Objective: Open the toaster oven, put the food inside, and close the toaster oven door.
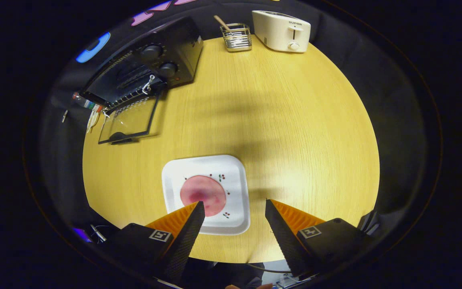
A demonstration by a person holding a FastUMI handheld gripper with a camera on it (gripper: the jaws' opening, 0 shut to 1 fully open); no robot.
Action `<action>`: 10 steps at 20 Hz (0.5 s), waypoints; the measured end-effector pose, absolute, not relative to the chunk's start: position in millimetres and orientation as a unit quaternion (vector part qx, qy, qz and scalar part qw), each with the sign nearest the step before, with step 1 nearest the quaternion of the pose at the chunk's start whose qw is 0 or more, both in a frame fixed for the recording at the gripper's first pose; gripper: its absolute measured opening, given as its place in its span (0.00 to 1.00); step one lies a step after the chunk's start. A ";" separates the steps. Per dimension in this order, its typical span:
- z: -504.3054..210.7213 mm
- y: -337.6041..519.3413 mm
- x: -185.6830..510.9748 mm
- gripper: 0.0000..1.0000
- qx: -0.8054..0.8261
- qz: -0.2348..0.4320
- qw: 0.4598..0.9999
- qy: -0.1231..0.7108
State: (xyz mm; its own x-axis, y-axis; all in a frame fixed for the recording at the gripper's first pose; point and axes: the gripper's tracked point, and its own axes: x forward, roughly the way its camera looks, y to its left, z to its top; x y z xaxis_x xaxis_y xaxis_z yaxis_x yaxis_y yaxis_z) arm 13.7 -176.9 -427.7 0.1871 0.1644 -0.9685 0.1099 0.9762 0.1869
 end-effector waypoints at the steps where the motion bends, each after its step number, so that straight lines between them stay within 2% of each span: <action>1: -435.4 -177.2 13.7 0.99 0.109 0.020 0.758 0.642; 5: -459.3 -175.8 14.1 0.99 0.088 0.040 0.746 0.659; 7: -468.5 -175.8 16.9 0.88 0.082 0.044 0.744 0.662; 9: -473.0 -181.2 19.4 0.65 0.071 0.031 0.743 0.664; 10: -475.5 -183.8 19.1 0.44 0.065 0.032 0.744 0.665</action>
